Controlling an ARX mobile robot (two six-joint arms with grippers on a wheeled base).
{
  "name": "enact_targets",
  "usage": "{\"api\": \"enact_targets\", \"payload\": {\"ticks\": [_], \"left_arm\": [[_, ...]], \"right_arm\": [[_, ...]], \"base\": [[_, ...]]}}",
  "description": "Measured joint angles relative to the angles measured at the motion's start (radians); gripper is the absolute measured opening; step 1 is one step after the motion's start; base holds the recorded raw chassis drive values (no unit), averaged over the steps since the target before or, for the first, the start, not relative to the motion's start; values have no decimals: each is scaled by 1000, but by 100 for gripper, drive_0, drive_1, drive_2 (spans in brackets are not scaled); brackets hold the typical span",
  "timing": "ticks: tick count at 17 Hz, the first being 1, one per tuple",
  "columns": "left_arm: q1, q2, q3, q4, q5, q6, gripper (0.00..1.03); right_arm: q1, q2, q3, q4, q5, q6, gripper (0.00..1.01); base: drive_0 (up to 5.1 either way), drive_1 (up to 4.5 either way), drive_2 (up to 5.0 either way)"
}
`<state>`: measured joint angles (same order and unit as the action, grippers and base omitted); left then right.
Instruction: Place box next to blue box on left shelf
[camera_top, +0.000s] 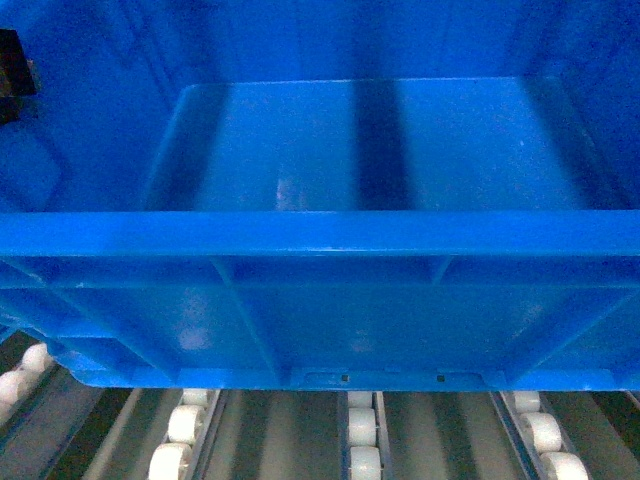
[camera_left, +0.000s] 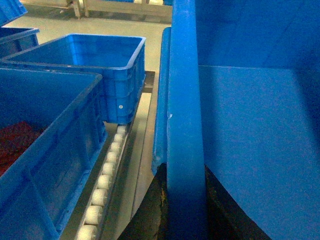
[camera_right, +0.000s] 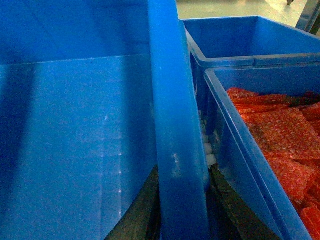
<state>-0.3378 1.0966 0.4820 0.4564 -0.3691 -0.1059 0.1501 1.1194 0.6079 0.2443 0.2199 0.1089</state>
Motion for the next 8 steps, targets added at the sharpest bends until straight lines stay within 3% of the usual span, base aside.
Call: {"api": "enact_targets", "payload": {"ticks": [8], "left_arm": [[0, 0, 0, 0, 0, 0, 10]], "right_arm": [[0, 0, 0, 0, 0, 0, 18]], "base": [[0, 0, 0]]}}
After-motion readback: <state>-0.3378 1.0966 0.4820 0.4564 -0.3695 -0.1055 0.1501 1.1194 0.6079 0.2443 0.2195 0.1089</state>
